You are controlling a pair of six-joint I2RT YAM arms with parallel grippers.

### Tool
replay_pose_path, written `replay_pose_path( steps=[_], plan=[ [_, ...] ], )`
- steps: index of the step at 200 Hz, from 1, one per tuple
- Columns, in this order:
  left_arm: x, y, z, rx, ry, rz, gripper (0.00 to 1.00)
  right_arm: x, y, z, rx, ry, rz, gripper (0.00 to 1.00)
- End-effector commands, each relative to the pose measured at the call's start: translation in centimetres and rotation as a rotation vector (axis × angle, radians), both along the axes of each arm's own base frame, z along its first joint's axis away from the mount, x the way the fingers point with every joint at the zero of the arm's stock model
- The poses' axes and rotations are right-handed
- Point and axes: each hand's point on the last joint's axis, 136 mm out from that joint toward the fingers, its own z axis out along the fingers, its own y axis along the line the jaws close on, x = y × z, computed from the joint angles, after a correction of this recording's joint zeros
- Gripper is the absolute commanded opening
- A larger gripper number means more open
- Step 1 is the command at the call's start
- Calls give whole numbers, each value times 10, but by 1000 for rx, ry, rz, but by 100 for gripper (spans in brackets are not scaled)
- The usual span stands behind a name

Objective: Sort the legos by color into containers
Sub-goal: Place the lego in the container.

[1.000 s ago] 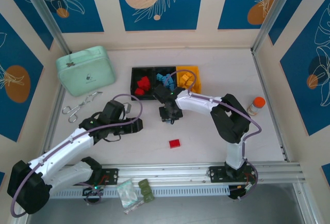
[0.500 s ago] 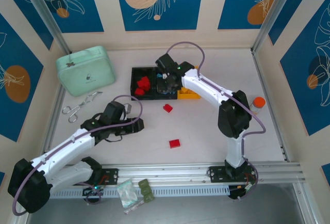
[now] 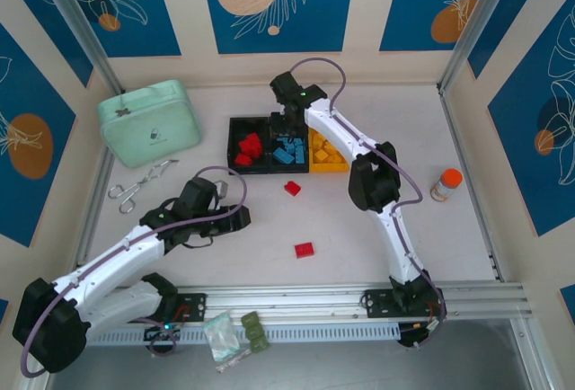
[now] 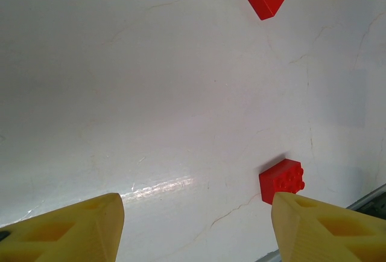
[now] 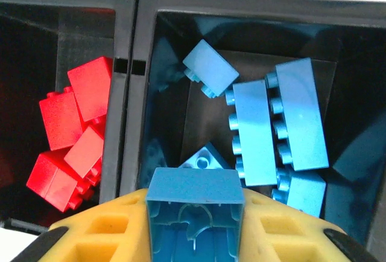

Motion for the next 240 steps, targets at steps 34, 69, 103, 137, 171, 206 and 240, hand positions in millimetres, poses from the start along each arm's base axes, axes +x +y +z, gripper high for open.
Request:
replay_pose_path(
  steps=[34, 69, 103, 137, 171, 206, 240],
  plan=[
    [-3, -2, -4, -8, 17, -9, 65, -3, 1, -14, 13, 67, -8, 38],
    [-3, -2, -5, -9, 20, -7, 65, -4, 3, -1, 11, 37, 3, 49],
    [-3, -1, -3, -15, 17, -2, 65, -9, 0, 25, 13, -9, 13, 51],
    [-4, 0, -1, -15, 10, -2, 65, -36, -6, 52, 24, -66, 44, 52],
    [-8, 1, -1, -12, 12, -17, 65, -72, -14, 60, 25, -80, 71, 58],
    [-17, -1, 1, -21, 37, -58, 66, -118, -24, 61, 22, -49, 88, 65],
    [-38, 2, 0, -23, 83, -114, 70, -170, -34, 50, 18, -1, 92, 73]
  ],
)
